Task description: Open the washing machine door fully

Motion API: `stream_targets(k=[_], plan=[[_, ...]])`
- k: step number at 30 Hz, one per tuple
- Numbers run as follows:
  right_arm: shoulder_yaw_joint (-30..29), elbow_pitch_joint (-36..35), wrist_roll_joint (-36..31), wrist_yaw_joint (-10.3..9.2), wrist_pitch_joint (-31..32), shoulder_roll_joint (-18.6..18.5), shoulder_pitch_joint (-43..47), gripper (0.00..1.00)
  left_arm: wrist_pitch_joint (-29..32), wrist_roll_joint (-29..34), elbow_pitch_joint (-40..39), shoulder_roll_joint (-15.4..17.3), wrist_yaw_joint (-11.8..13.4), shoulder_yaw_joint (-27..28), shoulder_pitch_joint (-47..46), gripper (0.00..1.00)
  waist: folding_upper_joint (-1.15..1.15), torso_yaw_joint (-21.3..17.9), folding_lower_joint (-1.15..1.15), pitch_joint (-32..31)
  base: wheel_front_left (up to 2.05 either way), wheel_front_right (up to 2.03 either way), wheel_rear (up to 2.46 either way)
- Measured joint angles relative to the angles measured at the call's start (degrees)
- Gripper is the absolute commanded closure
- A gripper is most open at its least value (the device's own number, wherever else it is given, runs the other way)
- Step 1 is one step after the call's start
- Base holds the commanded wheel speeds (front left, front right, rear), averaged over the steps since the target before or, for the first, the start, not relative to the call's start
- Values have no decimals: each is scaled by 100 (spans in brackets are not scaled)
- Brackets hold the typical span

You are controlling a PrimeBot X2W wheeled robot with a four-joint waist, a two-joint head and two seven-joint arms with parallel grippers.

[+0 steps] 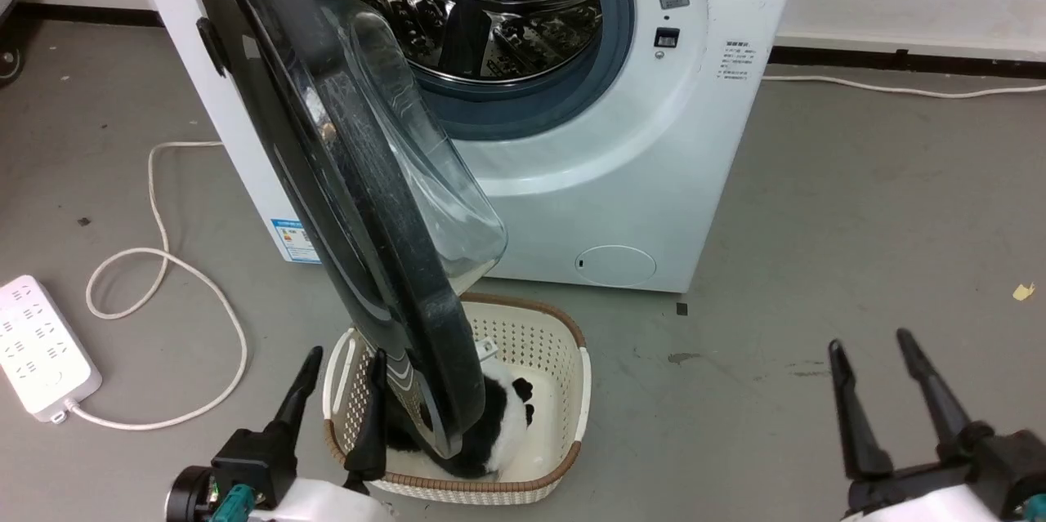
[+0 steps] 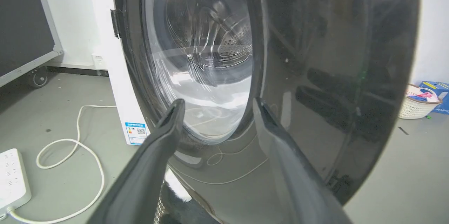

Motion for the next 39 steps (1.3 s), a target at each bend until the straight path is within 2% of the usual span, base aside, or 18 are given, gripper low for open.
stream_targets(k=[6,16,17,18,19,25,36,39], plan=[[76,8,-103,1,0,134,83,0,0,336,5,-3,220,-24,1,0,0,7,0,-4,0,0,0],[66,3,-80,1,0,213,78,0,0,400,8,-12,272,-26,2,0,0,37,0,4,0,0,0],[66,3,-80,1,0,214,78,0,0,399,1,-13,272,-27,2,17,0,39,0,-1,0,0,0],[66,3,-80,1,0,215,78,0,0,399,-2,-13,272,-27,2,72,0,42,0,-6,0,0,0],[67,3,-79,1,0,215,78,0,0,399,-10,-13,272,-25,2,100,0,45,0,-11,0,0,0],[85,4,-74,1,0,223,78,0,0,333,-444,-18,289,76,-2,100,0,57,0,-44,0,0,0],[-30,3,-27,1,0,253,76,0,-5,-147,-2682,-19,894,664,-598,100,0,81,1,-77,0,0,0],[-58,3,-25,1,0,261,76,0,-5,-142,-3151,-18,925,615,-890,100,0,83,0,-94,0,0,0]])
